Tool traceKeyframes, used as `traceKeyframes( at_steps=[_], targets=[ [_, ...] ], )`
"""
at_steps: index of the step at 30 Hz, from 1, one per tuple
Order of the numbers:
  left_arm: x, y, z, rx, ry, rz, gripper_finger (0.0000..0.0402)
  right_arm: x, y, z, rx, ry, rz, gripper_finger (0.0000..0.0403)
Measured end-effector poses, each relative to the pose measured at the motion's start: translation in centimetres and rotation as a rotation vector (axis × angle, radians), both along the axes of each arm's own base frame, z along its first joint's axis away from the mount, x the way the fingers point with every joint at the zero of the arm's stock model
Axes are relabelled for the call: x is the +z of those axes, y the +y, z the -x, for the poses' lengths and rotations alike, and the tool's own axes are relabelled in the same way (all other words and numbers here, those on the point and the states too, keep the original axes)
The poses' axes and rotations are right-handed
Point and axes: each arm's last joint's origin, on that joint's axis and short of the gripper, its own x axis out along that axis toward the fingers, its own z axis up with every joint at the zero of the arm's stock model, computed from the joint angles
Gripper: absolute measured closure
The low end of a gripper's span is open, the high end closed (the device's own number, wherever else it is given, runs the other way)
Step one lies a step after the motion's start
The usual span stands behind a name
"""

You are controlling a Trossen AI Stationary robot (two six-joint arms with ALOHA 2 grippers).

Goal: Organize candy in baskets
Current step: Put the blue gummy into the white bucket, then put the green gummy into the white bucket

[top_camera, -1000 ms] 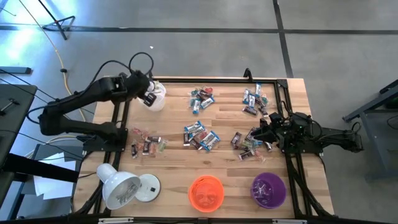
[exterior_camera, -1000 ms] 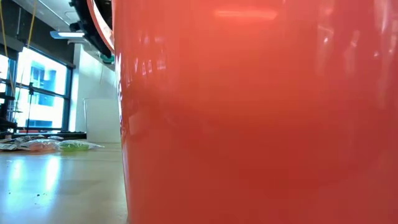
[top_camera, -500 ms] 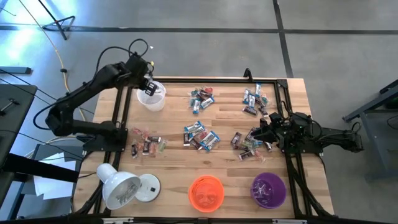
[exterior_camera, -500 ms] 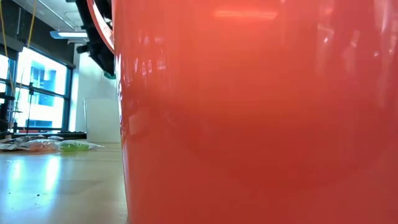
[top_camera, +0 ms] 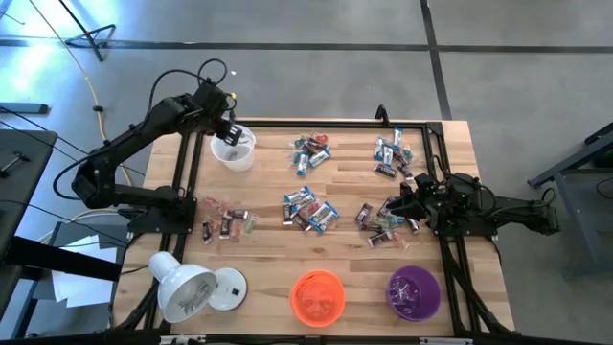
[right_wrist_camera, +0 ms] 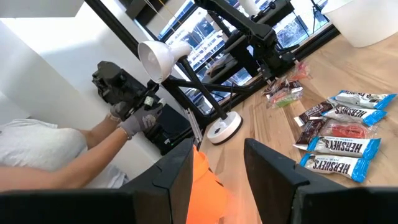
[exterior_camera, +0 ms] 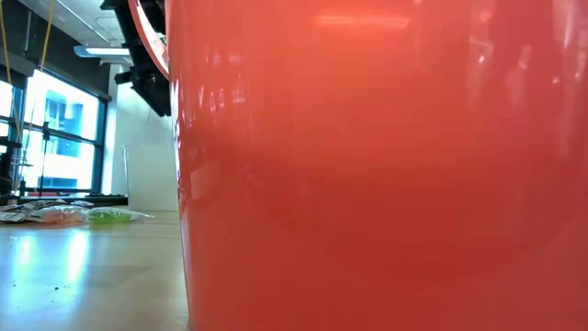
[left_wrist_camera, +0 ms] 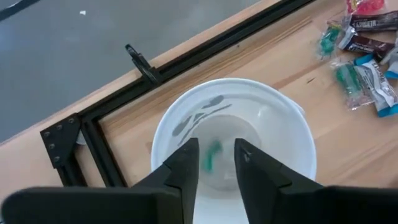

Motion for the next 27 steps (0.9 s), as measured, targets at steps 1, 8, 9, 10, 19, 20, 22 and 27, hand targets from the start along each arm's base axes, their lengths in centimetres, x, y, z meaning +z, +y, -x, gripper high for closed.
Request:
traceKeyframes(
  at_steps=[1,8,9,10,19,20,22,27],
  targets=[
    [-0.1,-0.1,0.0,-0.012,-0.007,0.022,0.0306,0.0,0.0,0.0,0.000,0.000,0.000,0.0265],
    [-0.6,-2.7,-0.9,-0.174,-0.078,0.272,0.0309,0.0,0.0,0.0,0.000,0.000,0.000,0.0265],
    [-0.6,-3.1,-1.2,-0.202,-0.082,0.293,0.0309,0.0,0.0,0.0,0.000,0.000,0.000,0.0265],
    [-0.6,-3.6,-1.5,-0.223,-0.087,0.318,0.0309,0.0,0.0,0.0,0.000,-0.001,0.000,0.0265],
    [-0.7,-9.4,-4.4,-0.379,-0.082,0.473,0.0309,0.0,0.0,0.0,0.000,0.000,0.000,0.0265],
    [-0.7,-10.1,-4.7,-0.391,-0.078,0.481,0.0309,0.0,0.0,0.0,0.000,0.000,0.000,0.0265],
    [-0.7,-11.6,-5.3,-0.412,-0.081,0.495,0.0309,0.0,0.0,0.0,0.000,0.000,0.000,0.0265],
    [-0.5,-14.9,-6.5,-0.434,-0.099,0.454,0.0309,0.0,0.0,0.0,0.000,0.000,0.000,0.0265]
  ],
)
